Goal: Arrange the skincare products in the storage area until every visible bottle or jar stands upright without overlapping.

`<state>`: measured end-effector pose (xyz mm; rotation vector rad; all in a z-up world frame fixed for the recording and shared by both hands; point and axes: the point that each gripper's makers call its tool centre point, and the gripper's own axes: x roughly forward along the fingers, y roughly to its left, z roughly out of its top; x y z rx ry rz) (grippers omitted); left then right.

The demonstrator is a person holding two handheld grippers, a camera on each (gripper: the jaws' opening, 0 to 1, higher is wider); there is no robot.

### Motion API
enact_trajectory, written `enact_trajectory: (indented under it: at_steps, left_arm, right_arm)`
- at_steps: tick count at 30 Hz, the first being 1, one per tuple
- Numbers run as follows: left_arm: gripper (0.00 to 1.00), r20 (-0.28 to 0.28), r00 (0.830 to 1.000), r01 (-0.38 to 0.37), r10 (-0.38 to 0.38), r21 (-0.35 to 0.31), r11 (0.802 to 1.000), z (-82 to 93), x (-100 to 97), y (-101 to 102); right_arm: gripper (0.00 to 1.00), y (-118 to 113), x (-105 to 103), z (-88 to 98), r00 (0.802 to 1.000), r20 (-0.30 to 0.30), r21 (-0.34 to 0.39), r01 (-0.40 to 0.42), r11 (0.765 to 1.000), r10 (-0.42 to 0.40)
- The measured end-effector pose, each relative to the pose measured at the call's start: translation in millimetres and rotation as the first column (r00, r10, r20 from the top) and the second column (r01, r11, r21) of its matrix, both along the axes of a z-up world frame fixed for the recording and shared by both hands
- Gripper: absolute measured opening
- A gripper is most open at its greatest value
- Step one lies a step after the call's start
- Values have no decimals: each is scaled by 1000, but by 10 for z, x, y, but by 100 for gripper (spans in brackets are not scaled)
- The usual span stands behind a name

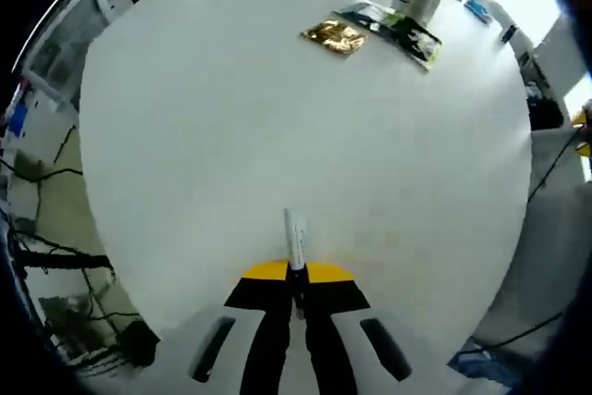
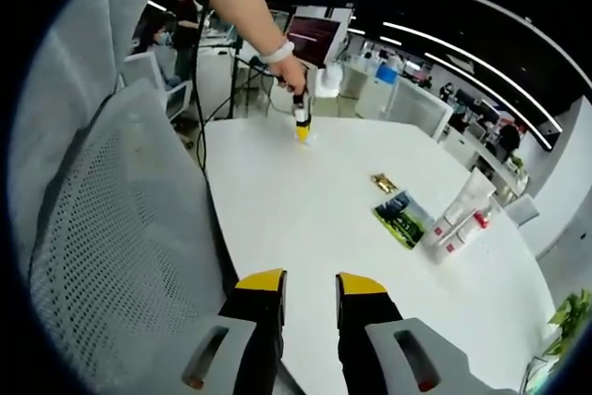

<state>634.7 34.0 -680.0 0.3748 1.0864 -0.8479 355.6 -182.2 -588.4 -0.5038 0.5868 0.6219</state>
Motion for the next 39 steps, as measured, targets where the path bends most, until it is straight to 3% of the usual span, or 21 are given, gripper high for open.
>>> enact_trajectory:
  at_steps: [1,3,5,7,8,9,12,16,20,21,22,24,25,26,27,28,30,31,32,34,39]
  left_arm:
    - [0,-3,1000,-22,22,-79,997,158,-113,-171]
    - [0,44,998,-37,45,-158,987,375,-238,-358]
    - [0,61,998,-16,30,-226,974,640,-615,-591]
    - [0,65,998,19,-1,-276,961,749,-930,-745]
    - [0,75,996,69,-50,-274,959,775,-1094,-793]
    - [0,93,993,95,-75,-232,968,765,-1278,-766]
    - [0,69,997,52,-35,-266,963,837,-1679,-821]
    - [1,81,997,29,-5,-299,954,896,-2074,-819]
    - [1,119,992,-4,43,-311,950,894,-2310,-808]
    - [1,196,980,21,45,-322,947,921,-2321,-833]
    - [1,216,975,27,47,-327,945,918,-2350,-835]
    - [1,238,971,81,24,-424,902,1025,-2524,-983]
    - [1,272,961,160,-50,-401,902,1056,-2592,-1028]
    - [1,400,912,244,-91,-352,904,1150,-2544,-1064]
    - [1,464,883,250,-68,-342,906,1172,-2487,-1083]
    - [1,473,878,255,-73,-333,908,1157,-2483,-1085]
    - [1,446,888,231,-110,-225,947,943,-2463,-1028]
    - [1,448,888,217,-106,-204,955,912,-2445,-1007]
    - [1,453,884,239,-113,-231,943,938,-2479,-1036]
    - [1,469,877,245,-107,-244,939,977,-2478,-1064]
    - [1,485,870,214,-93,-200,956,925,-2404,-997]
  right_arm:
    - [16,2,1,3,1000,2,0,-1,1000,1]
    - [16,14,-5,3,1000,0,4,-6,1000,6]
    - [16,38,-15,9,1000,1,9,-17,1000,17]
    - [16,63,-28,12,1000,2,10,-29,1000,29]
    - [16,74,-33,16,999,5,9,-36,999,36]
    - [16,80,-36,21,999,6,11,-39,999,39]
    - [16,85,-39,35,999,17,9,-43,999,43]
    - [15,50,-26,50,999,33,-10,-37,999,37]
    - [15,16,-3,75,999,47,-10,-20,1000,20]
    - [16,11,-1,78,999,50,-11,-18,1000,18]
    - [16,21,0,81,999,50,-11,-20,1000,20]
    - [16,52,-12,79,998,45,-7,-33,999,33]
    - [16,67,-17,80,998,46,-5,-40,999,40]
    - [16,96,-32,71,998,38,-2,-52,999,52]
    - [16,113,-37,66,997,37,-5,-60,998,61]
    - [16,117,-38,65,997,37,-6,-61,998,62]
    - [15,135,-36,77,997,44,-2,-65,998,65]
    - [15,145,-20,106,996,64,0,-70,998,70]
    - [14,146,-11,124,994,75,-1,-74,997,74]
    - [13,137,-12,124,996,70,13,-65,998,64]
    - [18,175,-8,99,998,37,52,-51,997,49]
